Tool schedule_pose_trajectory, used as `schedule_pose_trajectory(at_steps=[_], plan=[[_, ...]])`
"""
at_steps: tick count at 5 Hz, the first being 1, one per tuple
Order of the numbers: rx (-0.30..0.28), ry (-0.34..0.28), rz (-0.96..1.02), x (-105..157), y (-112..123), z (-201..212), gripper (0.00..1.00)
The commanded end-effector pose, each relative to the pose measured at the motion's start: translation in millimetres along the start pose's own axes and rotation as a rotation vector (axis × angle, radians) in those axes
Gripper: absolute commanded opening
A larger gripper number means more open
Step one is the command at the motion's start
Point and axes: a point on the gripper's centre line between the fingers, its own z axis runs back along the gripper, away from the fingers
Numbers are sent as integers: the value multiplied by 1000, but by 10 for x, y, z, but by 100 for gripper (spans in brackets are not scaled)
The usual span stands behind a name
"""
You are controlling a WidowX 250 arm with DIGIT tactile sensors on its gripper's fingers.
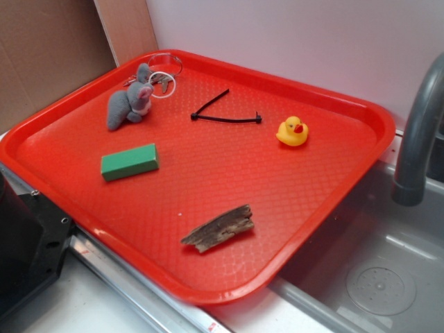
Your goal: Grab the gray animal.
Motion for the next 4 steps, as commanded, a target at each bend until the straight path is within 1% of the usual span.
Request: schedule_pose_trajectory(at_steps=[1, 2, 3, 4], plan=[[28, -96, -489, 649, 519, -620, 100], [21, -63, -744, 646, 623, -1012, 100], [9, 30, -744, 419, 837, -1473, 100], [-20, 90, -715, 254, 869, -1651, 100]])
